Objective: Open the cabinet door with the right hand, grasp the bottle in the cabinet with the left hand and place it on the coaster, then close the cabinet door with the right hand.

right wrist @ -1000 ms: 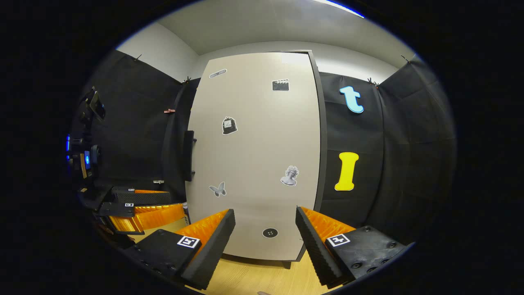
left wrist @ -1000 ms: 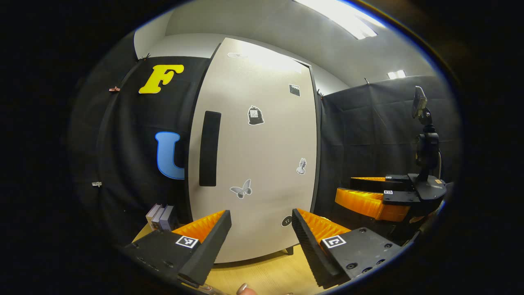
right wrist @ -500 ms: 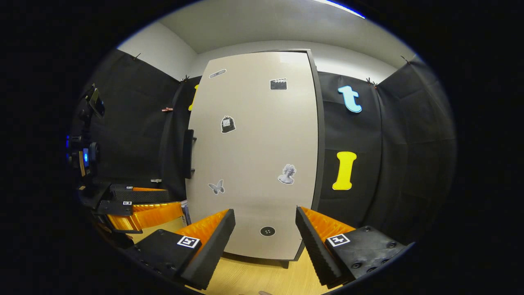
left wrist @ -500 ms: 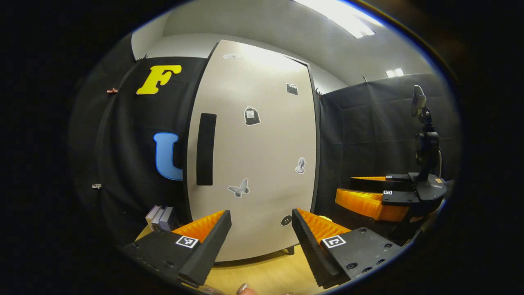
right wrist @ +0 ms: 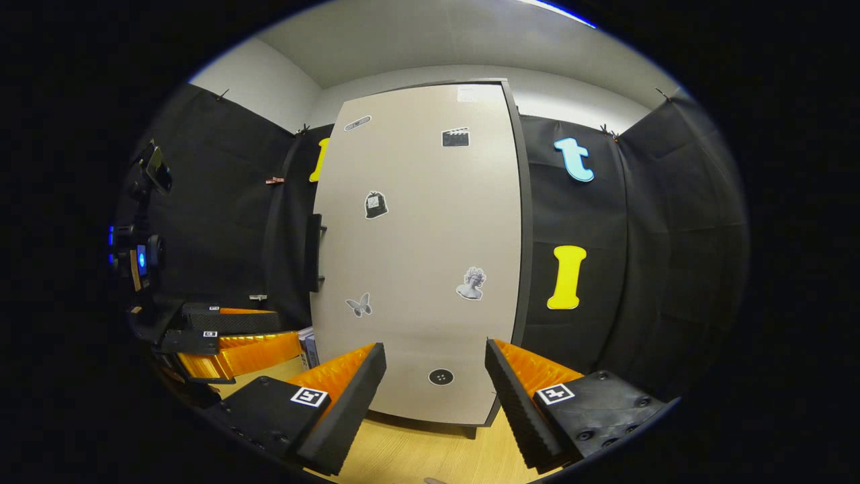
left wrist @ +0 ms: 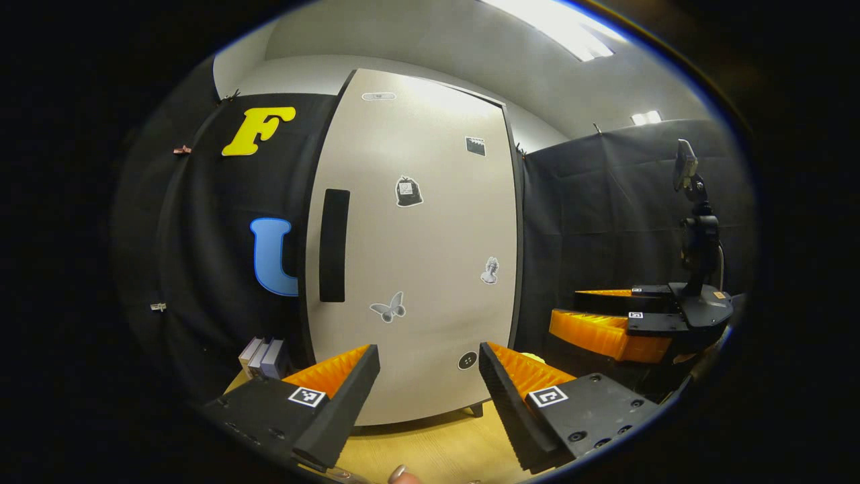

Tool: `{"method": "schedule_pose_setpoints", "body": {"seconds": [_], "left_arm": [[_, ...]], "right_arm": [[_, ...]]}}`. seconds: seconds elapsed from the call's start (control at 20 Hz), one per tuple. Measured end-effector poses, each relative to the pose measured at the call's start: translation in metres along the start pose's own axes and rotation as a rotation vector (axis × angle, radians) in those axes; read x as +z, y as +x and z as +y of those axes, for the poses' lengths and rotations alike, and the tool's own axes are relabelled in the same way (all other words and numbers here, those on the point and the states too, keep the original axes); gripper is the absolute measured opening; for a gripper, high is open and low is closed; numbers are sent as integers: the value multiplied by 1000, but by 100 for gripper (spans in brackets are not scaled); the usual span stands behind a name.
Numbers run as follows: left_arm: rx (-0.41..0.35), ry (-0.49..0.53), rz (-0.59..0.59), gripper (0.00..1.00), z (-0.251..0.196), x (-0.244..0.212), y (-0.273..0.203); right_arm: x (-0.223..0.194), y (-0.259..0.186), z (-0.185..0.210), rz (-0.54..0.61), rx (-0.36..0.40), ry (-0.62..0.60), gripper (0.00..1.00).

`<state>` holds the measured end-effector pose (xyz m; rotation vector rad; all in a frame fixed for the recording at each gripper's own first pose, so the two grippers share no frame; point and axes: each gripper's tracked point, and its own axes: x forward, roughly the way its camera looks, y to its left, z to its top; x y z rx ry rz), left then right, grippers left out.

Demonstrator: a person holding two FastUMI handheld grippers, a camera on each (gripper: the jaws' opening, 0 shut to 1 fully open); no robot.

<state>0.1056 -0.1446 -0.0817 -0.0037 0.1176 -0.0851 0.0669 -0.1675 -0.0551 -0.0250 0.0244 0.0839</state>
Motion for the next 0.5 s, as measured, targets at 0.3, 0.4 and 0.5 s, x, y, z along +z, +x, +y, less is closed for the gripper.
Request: {"method": "schedule_pose_setpoints", "body": {"seconds": [0.3,0.4,0.5], "left_arm": [[-10,1,0,94,-2,0,0],[-11,0,-1,94,-2,0,-1],[-10,0,-2,94,-2,0,-2]], "right_arm": [[1,-2,1,2,0,-5,96],[1,-3,0,3,-2,-6,96],[1,-4,0,2,-7,-10,96]]}}
